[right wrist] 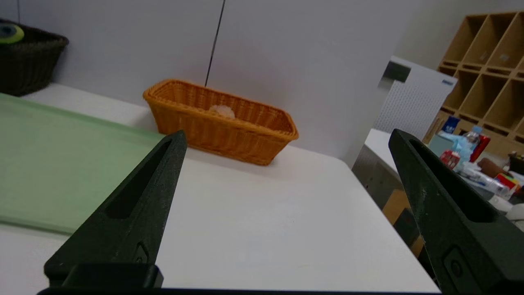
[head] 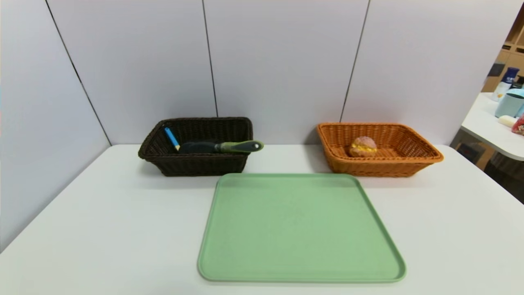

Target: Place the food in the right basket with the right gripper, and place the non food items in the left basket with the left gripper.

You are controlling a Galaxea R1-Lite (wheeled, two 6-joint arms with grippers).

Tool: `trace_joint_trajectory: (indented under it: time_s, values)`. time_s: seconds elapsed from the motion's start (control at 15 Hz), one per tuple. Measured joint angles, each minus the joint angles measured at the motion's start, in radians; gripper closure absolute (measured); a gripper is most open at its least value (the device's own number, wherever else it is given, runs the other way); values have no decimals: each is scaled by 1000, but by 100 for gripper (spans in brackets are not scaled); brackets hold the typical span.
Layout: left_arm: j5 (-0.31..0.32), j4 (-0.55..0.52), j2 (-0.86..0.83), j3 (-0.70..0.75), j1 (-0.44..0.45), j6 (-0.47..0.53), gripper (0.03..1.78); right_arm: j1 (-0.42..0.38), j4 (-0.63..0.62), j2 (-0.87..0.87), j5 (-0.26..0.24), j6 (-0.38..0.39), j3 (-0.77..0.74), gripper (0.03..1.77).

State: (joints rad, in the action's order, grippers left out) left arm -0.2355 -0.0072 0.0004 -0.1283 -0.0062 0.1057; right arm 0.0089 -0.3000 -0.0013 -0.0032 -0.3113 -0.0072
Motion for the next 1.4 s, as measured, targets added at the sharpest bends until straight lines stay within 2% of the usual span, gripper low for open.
trace_joint_trajectory:
  time_s: [0.13,0.2,0.4,0.6,0.8,1.13,1.4]
  values:
    - [58,-128,-1,91,0,41,12,0,98,0,3,6,6,10]
    - [101,-146,-2,110,0,51,12,0,136,0,3,7,6,10]
    - [211,-59,-2,127,0,51,12,0,251,0,3,14,7,10]
    - [263,-20,-2,128,0,27,12,0,254,0,3,64,6,10]
    - [273,6,-2,127,0,-19,12,0,240,0,-1,170,5,10]
    - [237,4,-2,128,0,-138,12,0,277,0,3,268,7,10]
    - [236,3,-2,128,0,-162,12,0,302,0,2,323,7,10]
